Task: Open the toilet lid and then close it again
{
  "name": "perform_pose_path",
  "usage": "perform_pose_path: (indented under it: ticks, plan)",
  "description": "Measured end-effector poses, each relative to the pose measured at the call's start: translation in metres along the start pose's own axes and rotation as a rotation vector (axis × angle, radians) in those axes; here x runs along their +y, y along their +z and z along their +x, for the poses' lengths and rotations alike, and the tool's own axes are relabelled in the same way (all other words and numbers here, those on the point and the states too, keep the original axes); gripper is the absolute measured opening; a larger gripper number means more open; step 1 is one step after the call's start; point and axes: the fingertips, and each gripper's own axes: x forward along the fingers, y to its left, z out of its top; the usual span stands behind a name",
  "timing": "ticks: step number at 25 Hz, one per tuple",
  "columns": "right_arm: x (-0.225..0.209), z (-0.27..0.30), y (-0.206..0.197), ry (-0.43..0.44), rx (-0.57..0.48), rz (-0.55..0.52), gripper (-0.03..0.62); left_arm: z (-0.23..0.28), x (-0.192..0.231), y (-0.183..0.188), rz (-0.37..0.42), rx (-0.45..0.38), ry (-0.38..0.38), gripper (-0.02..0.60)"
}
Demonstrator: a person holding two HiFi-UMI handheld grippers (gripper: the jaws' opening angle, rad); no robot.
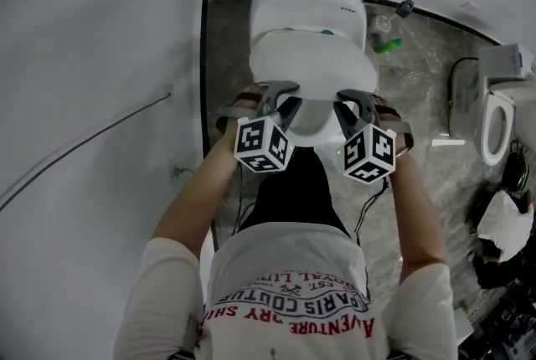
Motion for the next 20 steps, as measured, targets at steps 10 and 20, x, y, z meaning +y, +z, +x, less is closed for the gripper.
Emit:
perform_pose_path:
  ticks: [10,20]
  plan:
    - [0.066,0.015,-0.027,-0.036,0.053,-0.069,0.037,0.007,-0.065,-0.025,0.085,-0.005,-0.022,0.092]
    - [0.129,0.042,-0.058,-0.021,0.081,-0.082,0.057,0.024,-0.129,-0.057,0.004,0.02,-0.066,0.12]
